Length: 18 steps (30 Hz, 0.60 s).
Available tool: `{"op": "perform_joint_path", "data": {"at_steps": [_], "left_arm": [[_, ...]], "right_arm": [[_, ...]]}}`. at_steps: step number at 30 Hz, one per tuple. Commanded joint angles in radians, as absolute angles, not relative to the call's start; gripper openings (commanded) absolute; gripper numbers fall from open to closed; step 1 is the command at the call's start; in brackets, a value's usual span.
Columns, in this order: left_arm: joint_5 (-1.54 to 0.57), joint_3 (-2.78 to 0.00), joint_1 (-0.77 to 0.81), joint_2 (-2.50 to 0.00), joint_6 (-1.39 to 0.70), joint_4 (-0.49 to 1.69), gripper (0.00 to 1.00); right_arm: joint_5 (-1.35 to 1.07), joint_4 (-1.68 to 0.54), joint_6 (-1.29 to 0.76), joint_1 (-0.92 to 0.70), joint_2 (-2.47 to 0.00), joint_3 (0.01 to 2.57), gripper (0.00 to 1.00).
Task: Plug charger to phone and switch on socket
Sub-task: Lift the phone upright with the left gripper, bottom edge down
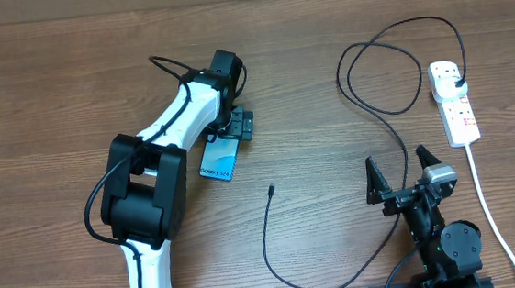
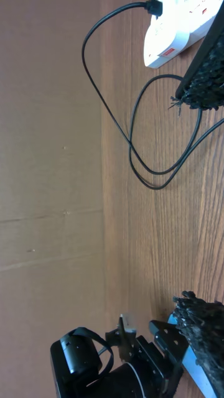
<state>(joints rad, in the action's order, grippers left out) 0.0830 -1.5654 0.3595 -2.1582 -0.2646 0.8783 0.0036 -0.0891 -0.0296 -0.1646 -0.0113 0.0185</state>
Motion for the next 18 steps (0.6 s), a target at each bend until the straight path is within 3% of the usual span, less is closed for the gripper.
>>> {"op": "perform_joint_path", "data": {"at_steps": [1,18], "left_arm": [[0.175,-1.553,0.343,-2.188,-0.376,0.881,1.0],[0.078,-1.553,0.34,-2.188,-0.389,0.828,0.99]], "right_arm": [[0.001,-0.083,-0.028,-0.17,-0.003,0.008,1.0],[0.001,-0.083,-0.028,-0.17,-0.003,0.008,1.0]]}}
